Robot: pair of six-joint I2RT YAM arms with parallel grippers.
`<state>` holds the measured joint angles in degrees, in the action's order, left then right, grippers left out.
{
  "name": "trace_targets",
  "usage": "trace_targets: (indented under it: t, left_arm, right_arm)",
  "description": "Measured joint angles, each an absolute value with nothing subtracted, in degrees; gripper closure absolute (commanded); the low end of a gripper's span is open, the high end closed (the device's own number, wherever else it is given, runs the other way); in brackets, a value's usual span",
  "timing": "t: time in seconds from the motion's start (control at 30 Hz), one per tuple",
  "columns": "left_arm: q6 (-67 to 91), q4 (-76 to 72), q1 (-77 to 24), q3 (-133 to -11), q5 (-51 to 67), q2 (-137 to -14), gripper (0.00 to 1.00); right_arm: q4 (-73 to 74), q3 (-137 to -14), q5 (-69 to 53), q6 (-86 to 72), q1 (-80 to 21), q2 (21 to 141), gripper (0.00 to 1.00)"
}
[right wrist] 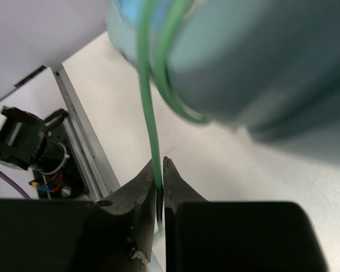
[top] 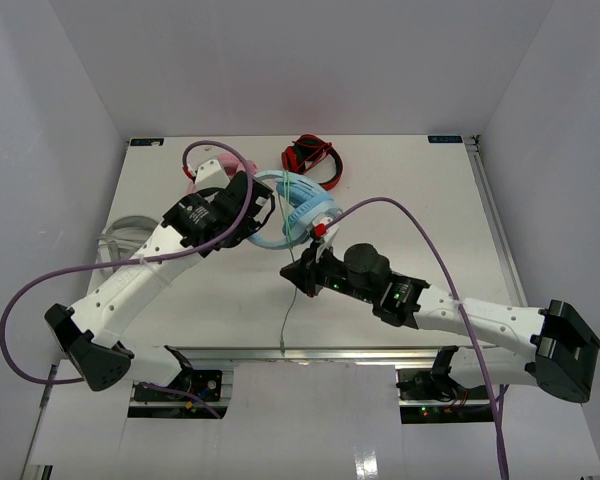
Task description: Wrap the headphones
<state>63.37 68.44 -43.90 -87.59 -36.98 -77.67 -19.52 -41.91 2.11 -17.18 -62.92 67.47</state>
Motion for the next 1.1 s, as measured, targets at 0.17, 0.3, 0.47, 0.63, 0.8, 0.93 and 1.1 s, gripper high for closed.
trace_targets:
  t: [0.17, 0.3, 0.47, 0.63, 0.8, 0.93, 1.1]
  left_arm:
    - [66.52, 67.64, -43.59, -87.57, -36.34, -75.08, 1.0]
    - [67.65, 67.15, -43.55, -87.12, -35.6, -73.57, 1.0]
    - [69.01, 67.0, -43.57, -85.55, -33.65, -72.07, 1.0]
    - [70.17, 66.81, -43.57, -84.62, -31.86, -70.71, 1.0]
    - [71.14, 66.81, -43.57, -84.31, -30.57, -69.33, 1.0]
    - [71.77, 66.81, -43.57, -84.31, -30.07, -68.84, 1.0]
    - [72.39, 66.77, -43.57, -84.06, -29.25, -68.45, 1.0]
  right_arm:
    - [-19.67, -39.15, 5.83, -15.94, -64.46, 68.18, 0.87]
    - [-21.04, -38.34, 8.57, -15.34, -64.87, 68.18, 0.88]
    - [-25.91, -35.38, 11.44, -14.32, -64.9, 68.19, 0.83]
    - [-30.78, -32.36, 11.83, -13.91, -64.9, 69.0, 0.82]
    - [-36.53, -30.58, 11.14, -13.52, -64.91, 70.68, 0.81]
    - [-40.09, -28.93, 10.27, -13.4, -64.95, 71.85, 0.8]
    - [-44.74, -27.47, 9.44, -13.4, -64.95, 75.16, 0.8]
